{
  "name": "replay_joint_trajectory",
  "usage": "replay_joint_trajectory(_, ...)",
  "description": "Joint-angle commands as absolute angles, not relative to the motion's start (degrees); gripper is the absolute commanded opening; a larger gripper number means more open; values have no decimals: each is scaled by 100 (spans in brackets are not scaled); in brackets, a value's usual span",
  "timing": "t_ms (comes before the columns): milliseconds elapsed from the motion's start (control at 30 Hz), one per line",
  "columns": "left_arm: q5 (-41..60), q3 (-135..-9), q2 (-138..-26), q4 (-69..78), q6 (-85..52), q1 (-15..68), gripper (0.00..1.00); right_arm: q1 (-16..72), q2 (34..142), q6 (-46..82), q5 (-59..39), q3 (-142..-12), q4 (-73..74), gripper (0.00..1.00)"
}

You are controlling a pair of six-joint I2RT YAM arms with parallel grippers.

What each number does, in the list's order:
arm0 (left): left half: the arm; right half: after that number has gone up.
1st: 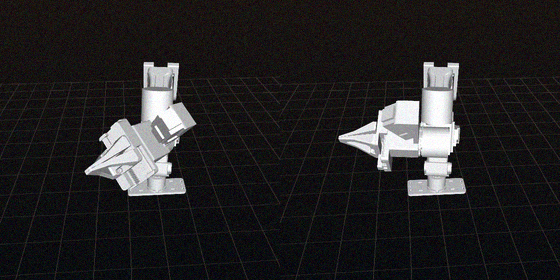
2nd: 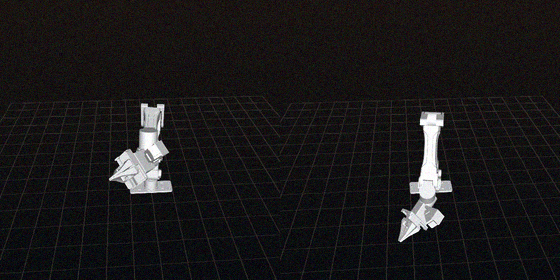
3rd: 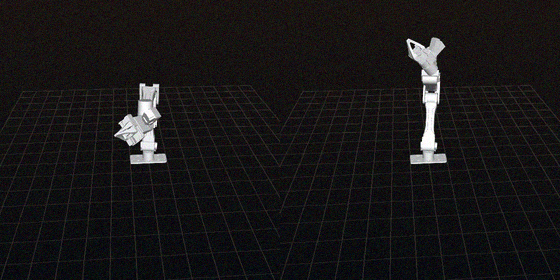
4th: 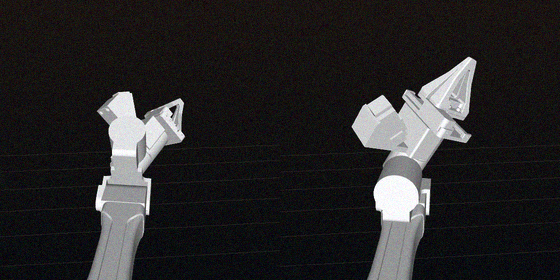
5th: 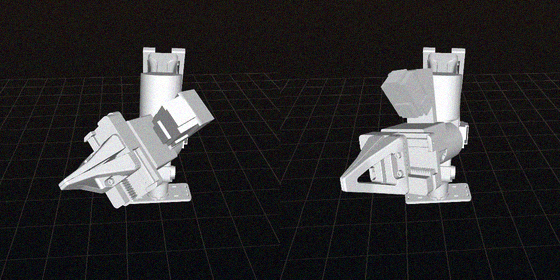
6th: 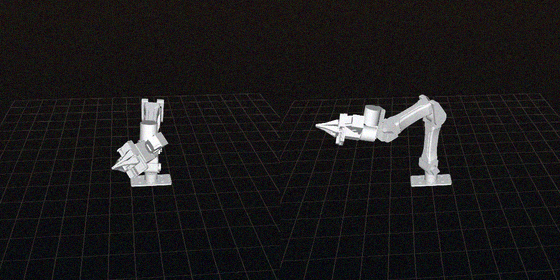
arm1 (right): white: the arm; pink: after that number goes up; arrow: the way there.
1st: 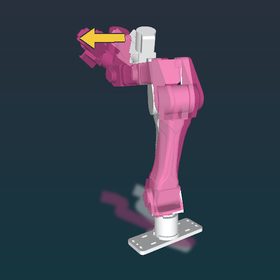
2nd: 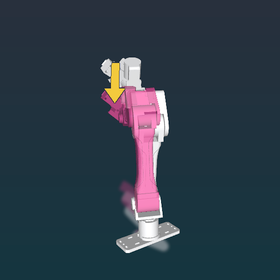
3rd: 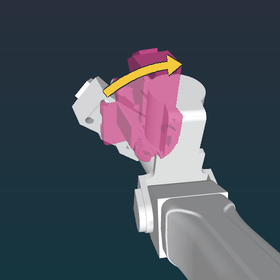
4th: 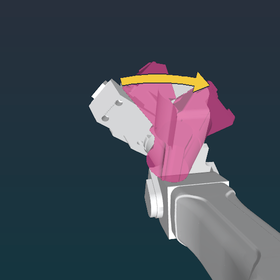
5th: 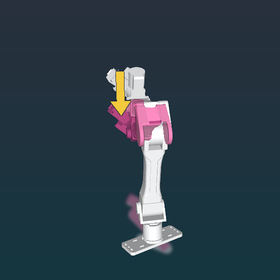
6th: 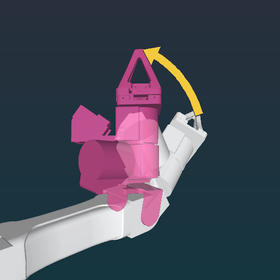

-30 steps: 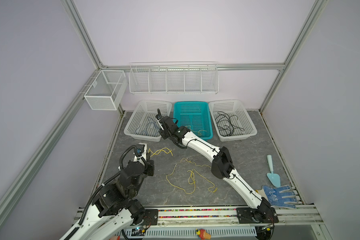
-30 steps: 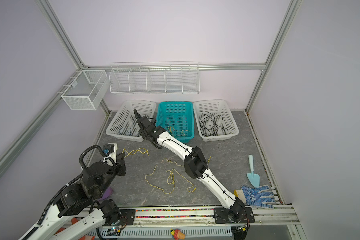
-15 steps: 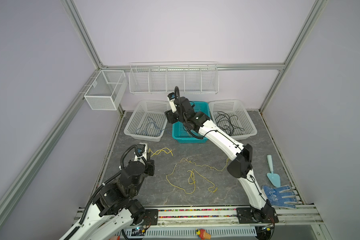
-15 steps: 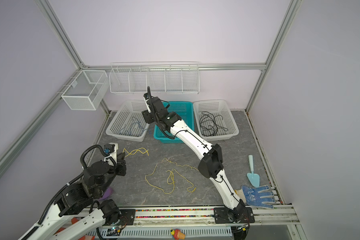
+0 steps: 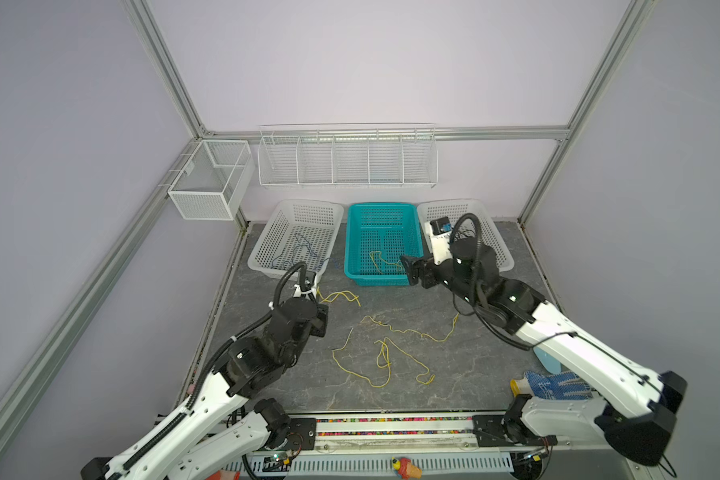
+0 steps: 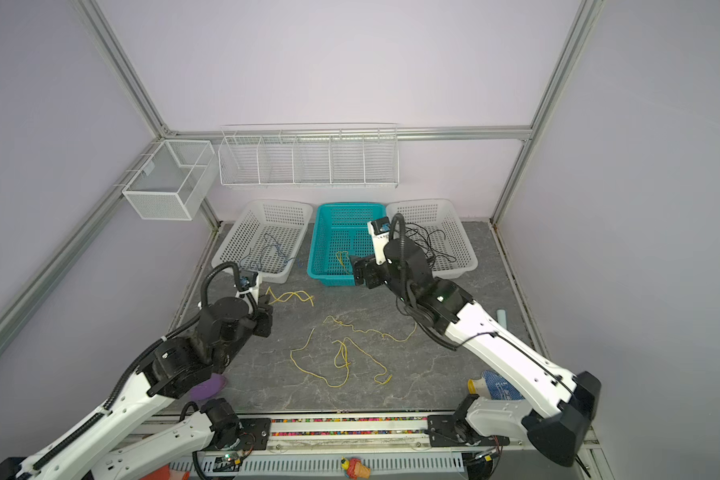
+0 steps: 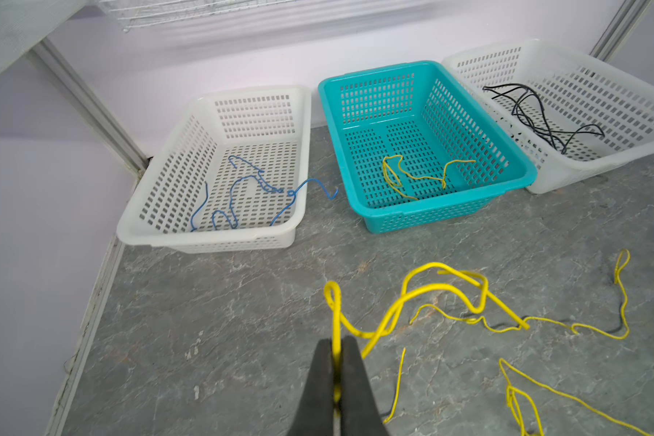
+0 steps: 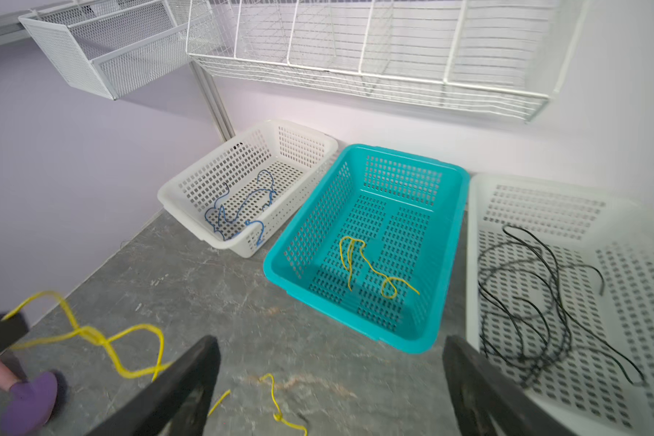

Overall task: Untangle the cables
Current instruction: 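Carry the yellow wire to the teal basket with the left gripper while right gripper rests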

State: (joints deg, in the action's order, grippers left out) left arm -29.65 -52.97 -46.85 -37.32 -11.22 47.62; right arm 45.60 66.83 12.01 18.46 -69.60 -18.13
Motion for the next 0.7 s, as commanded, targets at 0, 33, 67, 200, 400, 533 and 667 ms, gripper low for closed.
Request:
replay_joint_trajectory(0,-2734,-5884,-5390,-3509,-911,4736,0,4553,5884,1475,2289,-6188,-1873,89)
replay_joint_trajectory(33,-2731,-6049,-5654,-3431,-829,4733,0,4553,5567,1545,2383,-5942,-1922,88)
replay_joint_trajectory(67,-2745,-6202,-5918,-3330,-729,4737,0,4553,5286,1592,2440,-5687,-1916,88)
replay_joint_trajectory(200,-2721,-7003,-7040,-3154,-405,4722,0,4553,4382,1789,2747,-4756,-1742,89)
replay_joint_trajectory(400,-2362,-8692,-8852,-3290,-281,4476,0,4562,3431,2177,2979,-3837,-1643,88)
replay_joint_trajectory(533,-2013,-9889,-9970,-3606,-368,4192,0,4562,3210,2320,3073,-3566,-1775,88)
replay_joint_trajectory(667,-1898,-11142,-11029,-4176,-466,4036,0,4567,2996,2355,3019,-3243,-1594,88)
